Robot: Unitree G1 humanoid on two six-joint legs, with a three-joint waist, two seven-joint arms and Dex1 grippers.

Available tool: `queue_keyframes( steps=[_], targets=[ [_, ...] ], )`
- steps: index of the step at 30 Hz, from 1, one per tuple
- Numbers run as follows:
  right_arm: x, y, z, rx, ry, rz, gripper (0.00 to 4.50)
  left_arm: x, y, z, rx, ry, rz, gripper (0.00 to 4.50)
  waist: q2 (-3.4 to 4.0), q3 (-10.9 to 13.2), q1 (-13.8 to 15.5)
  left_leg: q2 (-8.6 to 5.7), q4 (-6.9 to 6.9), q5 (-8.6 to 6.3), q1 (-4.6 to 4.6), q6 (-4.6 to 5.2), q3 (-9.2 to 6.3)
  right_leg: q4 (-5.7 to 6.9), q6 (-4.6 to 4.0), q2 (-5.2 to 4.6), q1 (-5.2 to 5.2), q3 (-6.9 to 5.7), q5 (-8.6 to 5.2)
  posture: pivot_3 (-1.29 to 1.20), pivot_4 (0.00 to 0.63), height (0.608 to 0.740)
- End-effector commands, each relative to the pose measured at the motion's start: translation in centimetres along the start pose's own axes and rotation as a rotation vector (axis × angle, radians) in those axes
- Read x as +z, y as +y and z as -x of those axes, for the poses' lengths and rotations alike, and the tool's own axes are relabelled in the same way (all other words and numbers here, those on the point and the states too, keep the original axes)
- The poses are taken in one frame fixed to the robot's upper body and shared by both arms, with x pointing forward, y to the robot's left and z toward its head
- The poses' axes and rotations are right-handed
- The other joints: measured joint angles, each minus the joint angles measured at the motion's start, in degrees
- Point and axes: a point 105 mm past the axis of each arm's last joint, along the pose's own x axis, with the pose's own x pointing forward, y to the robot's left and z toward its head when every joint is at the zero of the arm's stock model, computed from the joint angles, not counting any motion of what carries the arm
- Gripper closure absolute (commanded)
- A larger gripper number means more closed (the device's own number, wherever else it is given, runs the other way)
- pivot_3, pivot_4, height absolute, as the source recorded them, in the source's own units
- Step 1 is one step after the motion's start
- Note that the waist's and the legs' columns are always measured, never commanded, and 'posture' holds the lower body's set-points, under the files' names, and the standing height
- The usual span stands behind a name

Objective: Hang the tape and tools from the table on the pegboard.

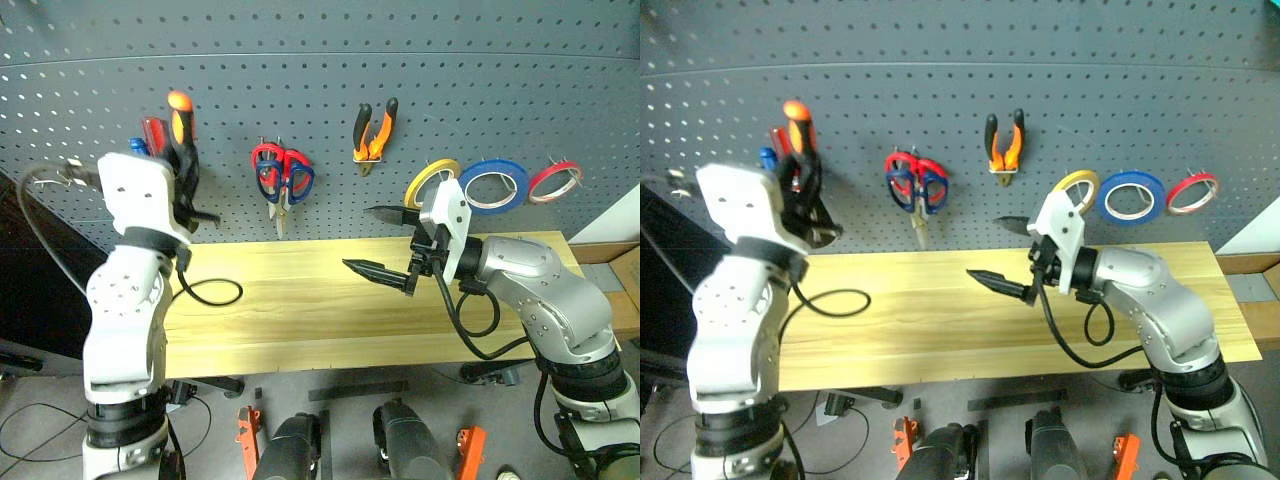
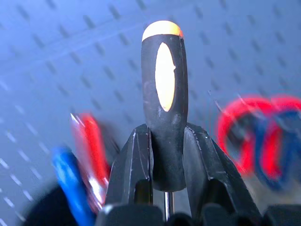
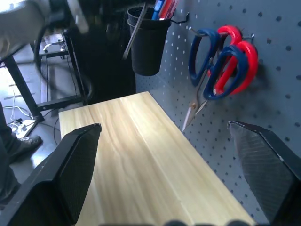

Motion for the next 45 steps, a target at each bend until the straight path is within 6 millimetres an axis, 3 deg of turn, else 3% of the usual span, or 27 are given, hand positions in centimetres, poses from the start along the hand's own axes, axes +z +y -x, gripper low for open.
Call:
queue_keyframes(
  steps=[1,4,8,13,17,20,21,24,30,31,32,35,38,43,45],
  targets=[
    [1.8,-0.8,0.1,-0.01,-0.061,0.062,0.0,3.1,2.4,-1.0,0.097,-0.091,0.007,3.94,-0.1,-0.29,0.0,-0.01,0.0,0.0,0.01,0.0,0.01,-0.01,0.0,0.0,0.0,0.01,0.0,-0.11,0.149,0.74],
    [2.0,-1.1,0.0,-0.018,-0.068,0.073,0.0,3.7,4.2,-1.9,0.161,-0.103,0.038,3.94,-0.21,-0.59,-0.01,-0.01,-0.01,0.0,0.02,-0.01,0.01,-0.01,0.0,-0.01,-0.01,0.0,0.0,-0.11,0.144,0.74],
    [1.9,-1.3,0.0,-0.026,-0.067,0.082,0.0,3.8,5.0,-2.6,0.175,-0.118,0.033,3.94,-0.22,-0.83,0.01,-0.01,0.02,0.01,0.02,-0.03,-0.01,0.03,0.0,-0.01,-0.01,-0.01,0.0,-0.11,0.143,0.74],
    [1.7,-1.2,-0.2,-0.028,-0.064,0.088,0.0,0.7,5.0,-3.1,0.196,-0.06,0.043,3.94,-0.24,-1.05,0.02,-0.02,0.07,0.01,0.03,-0.03,-0.02,0.04,0.01,-0.01,-0.01,-0.01,0.02,-0.13,0.144,0.74],
    [2.0,-1.0,-0.1,-0.03,-0.07,0.092,0.0,-2.1,3.9,-3.6,0.208,-0.007,0.077,3.94,-0.26,-1.15,-0.01,-0.02,0.08,0.02,0.03,-0.04,-0.02,0.05,0.01,-0.01,-0.01,-0.02,0.02,-0.15,0.15,0.74],
    [2.7,-0.8,0.1,-0.02,-0.106,0.077,0.0,-2.7,3.8,-3.4,0.213,-0.011,0.11,3.94,-0.28,-1.16,-0.2,-0.02,0.1,0.02,0.02,-0.04,-0.01,0.05,0.01,-0.02,-0.02,0.0,0.03,-0.17,0.154,0.74],
    [3.3,-0.6,0.3,-0.012,-0.131,0.058,0.0,-2.8,3.9,-3.3,0.221,-0.015,0.119,3.23,-0.28,-1.16,-0.29,-0.02,0.1,0.02,0.02,-0.04,0.0,0.06,0.01,-0.02,-0.03,0.01,0.04,-0.17,0.155,0.74],
    [4.2,-0.5,0.6,-0.006,-0.169,0.035,0.0,-2.9,4.1,-3.0,0.243,-0.021,0.125,2.36,-0.3,-1.17,-0.43,-0.01,0.08,0.01,0.01,-0.04,0.0,0.06,0.01,-0.02,-0.05,0.01,0.04,-0.18,0.155,0.74],
    [3.8,-0.4,1.0,0.007,-0.126,0.067,0.0,-1.6,4.8,-2.4,0.285,-0.058,0.092,0.31,-0.38,-1.49,-0.6,-0.01,0.11,0.02,0.02,-0.04,0.0,0.1,0.0,-0.01,-0.05,0.01,0.05,-0.18,0.143,0.74],
    [3.7,-0.4,1.1,0.004,-0.122,0.068,0.0,-0.8,4.7,-2.4,0.276,-0.084,0.078,0.02,-0.46,-1.54,-0.65,-0.01,0.12,0.02,0.02,-0.04,0.01,0.11,0.0,-0.01,-0.05,0.01,0.05,-0.19,0.137,0.74],
    [3.7,-0.6,1.2,-0.002,-0.12,0.068,0.0,0.1,4.6,-2.5,0.262,-0.111,0.064,0.02,-0.53,-1.61,-0.7,-0.01,0.12,0.02,0.02,-0.04,0.01,0.12,0.0,-0.01,-0.05,0.01,0.05,-0.19,0.137,0.74],
    [3.3,-0.8,2.5,-0.022,-0.085,0.072,0.0,3.9,1.7,-2.6,0.078,-0.234,0.033,0.02,-0.68,-1.88,-0.78,-0.02,0.12,0.02,0.02,-0.04,0.01,0.11,0.0,-0.02,-0.05,0.02,0.06,-0.17,0.125,0.74],
    [1.9,-0.5,4.3,-0.03,-0.009,0.058,0.0,4.0,-2.5,-1.2,-0.137,-0.211,0.104,0.02,-0.59,-2.77,-0.23,-0.07,0.11,0.01,0.0,-0.04,-0.03,0.04,0.01,-0.08,-0.02,0.0,0.07,-0.17,0.113,0.74],
    [0.3,0.3,5.5,-0.05,0.049,0.027,0.0,0.6,-8.4,2.8,-0.437,-0.013,0.211,0.02,-0.04,-4.41,-0.72,-0.05,0.01,-0.03,0.11,-0.02,0.02,0.0,0.01,-0.03,0.05,0.14,0.06,-0.17,0.092,0.74],
    [-0.4,0.6,5.4,-0.07,0.054,0.004,0.0,-2.5,-10.2,5.0,-0.508,0.159,0.249,0.02,0.04,-4.71,-1.03,0.0,0.03,0.0,0.31,-0.05,0.02,0.08,0.0,0.04,0.19,0.15,0.07,-0.18,0.083,0.74]
  ],
)
